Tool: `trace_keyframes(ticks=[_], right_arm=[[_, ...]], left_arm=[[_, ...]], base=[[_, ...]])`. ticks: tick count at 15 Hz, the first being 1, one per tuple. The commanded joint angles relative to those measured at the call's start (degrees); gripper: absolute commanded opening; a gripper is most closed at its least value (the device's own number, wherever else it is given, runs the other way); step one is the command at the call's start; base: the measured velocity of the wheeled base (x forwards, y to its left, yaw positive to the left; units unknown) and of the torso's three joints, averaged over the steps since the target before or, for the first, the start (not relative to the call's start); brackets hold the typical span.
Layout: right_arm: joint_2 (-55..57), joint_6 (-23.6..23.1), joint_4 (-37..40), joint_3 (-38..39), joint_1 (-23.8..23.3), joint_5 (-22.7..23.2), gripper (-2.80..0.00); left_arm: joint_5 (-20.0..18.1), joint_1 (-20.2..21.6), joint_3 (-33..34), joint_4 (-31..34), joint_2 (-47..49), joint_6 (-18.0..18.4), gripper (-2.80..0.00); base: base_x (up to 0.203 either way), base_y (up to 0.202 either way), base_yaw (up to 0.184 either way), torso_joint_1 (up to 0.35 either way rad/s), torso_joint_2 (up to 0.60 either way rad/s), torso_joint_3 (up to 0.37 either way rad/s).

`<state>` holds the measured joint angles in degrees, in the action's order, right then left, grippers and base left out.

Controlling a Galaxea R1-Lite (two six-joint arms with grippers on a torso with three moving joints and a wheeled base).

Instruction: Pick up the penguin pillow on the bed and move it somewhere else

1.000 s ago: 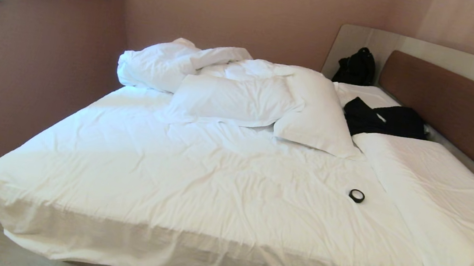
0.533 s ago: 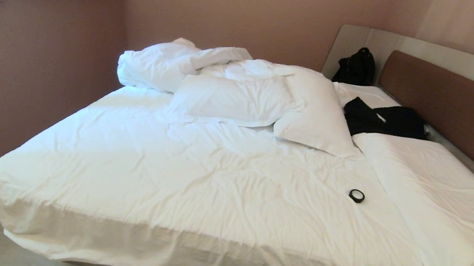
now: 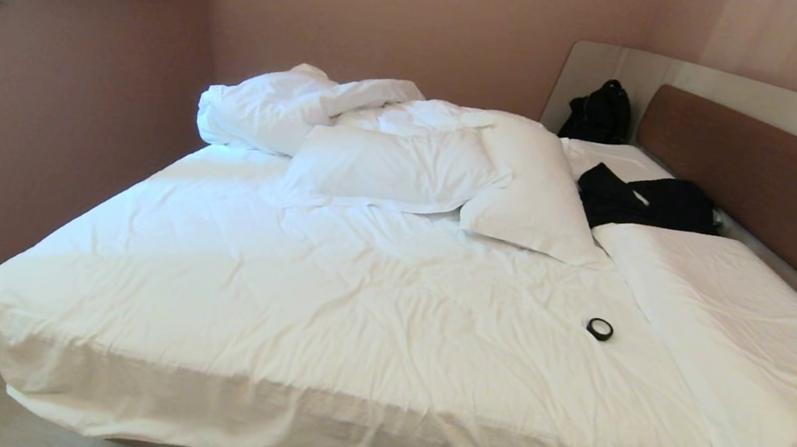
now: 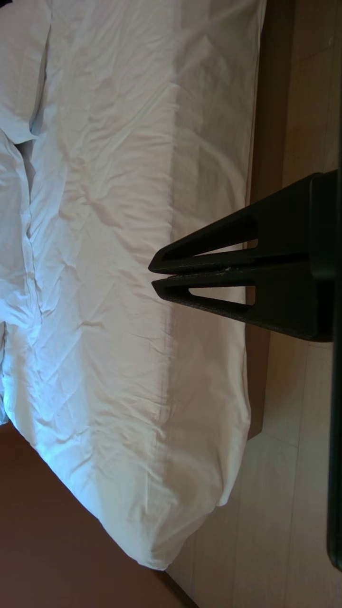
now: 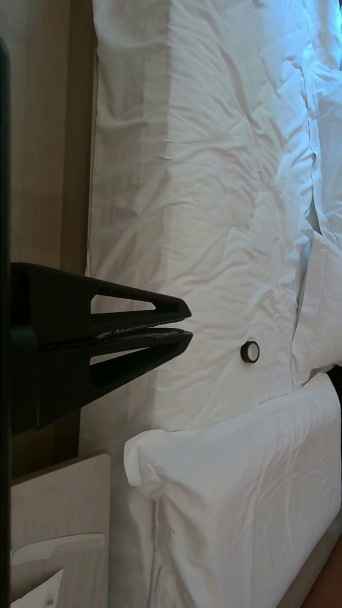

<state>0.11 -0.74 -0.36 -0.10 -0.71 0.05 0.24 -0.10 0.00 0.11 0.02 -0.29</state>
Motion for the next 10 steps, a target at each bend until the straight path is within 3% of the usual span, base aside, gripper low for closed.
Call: trace_keyframes(ticks=[1,10], right_arm=[[0.0,0.0,0.0,0.0,0.0,0.0,-2.8],[0.0,0.0,-0.1,0.0,0.0,0.0,-2.8]], left_arm=[[0.0,0.0,0.1,0.0,0.0,-0.1,-2.8],[0.0,0.0,0.1,0.0,0.0,-0.1,-2.8]], base=[[0.0,0.0,0.0,0.0,0.0,0.0],[0.0,0.0,0.0,0.0,0.0,0.0]])
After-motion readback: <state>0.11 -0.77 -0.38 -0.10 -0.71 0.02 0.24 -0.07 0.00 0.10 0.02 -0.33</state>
